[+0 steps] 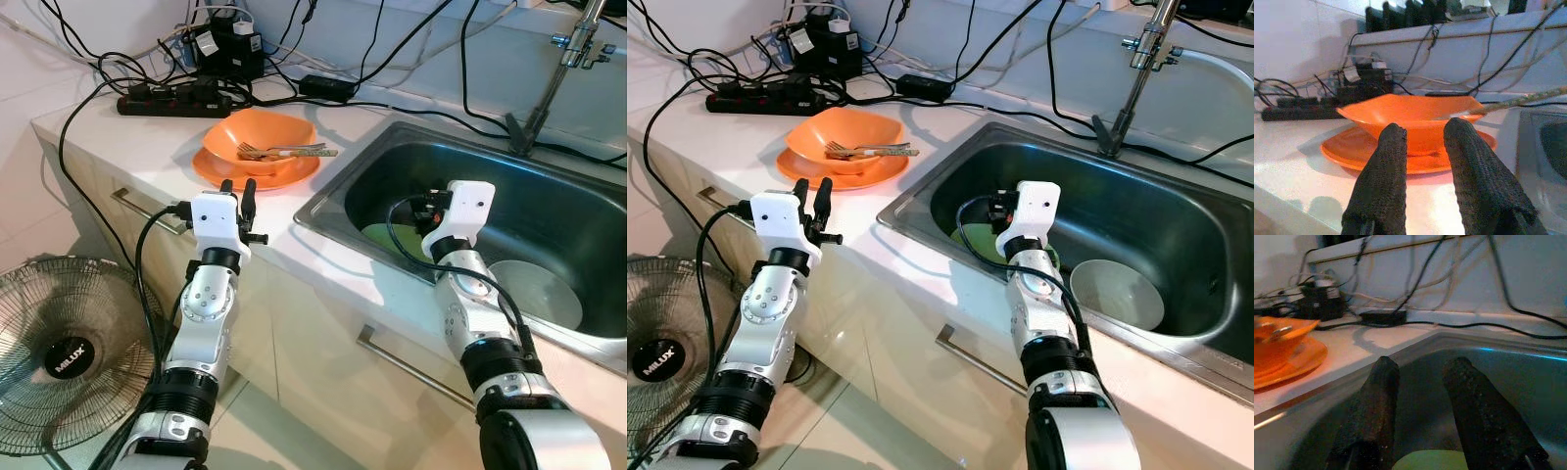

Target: Kitchen organization

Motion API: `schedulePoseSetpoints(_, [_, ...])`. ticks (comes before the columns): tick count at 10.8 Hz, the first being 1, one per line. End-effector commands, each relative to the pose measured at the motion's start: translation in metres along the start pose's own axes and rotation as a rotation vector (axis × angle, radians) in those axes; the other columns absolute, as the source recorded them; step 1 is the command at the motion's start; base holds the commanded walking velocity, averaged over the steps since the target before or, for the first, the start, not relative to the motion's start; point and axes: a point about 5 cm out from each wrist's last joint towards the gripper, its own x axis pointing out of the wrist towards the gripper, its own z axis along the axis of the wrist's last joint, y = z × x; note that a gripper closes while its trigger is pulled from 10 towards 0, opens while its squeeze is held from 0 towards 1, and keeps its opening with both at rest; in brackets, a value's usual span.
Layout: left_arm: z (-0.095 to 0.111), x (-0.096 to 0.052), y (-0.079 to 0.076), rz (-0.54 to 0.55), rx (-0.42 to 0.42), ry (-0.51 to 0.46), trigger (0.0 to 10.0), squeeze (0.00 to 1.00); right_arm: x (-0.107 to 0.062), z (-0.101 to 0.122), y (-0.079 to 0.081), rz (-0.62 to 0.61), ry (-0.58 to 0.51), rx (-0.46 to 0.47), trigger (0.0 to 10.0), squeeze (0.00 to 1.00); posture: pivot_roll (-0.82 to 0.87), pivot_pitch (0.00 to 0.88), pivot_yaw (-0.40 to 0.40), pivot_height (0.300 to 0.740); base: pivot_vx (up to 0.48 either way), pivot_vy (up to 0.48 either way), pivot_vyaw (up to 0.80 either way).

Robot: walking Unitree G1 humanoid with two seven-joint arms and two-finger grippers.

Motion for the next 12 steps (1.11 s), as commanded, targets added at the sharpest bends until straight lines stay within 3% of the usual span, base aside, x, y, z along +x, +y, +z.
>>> schedulePoseSetpoints(1, [-0.0006, 0.0000, -0.0084, -0.040, 0.005, 0.012, 10.0, 0.00, -0.0005, 0.0007, 0.0074, 0.035, -0.011, -0.018, 10.0, 0.00, 0.17, 0.000, -0.006, 0.740, 0.000, 0.000, 0.00])
schedulePoseSetpoints(12, [0.0017, 0.0011, -0.0098, -0.043, 0.023, 0.003, 10.0, 0.00, 0.0029, 0.0065, 0.0047, 0.033, -0.025, -0.014, 10.0, 0.00, 0.17, 0.000, -0.011, 0.740, 0.000, 0.000, 0.00])
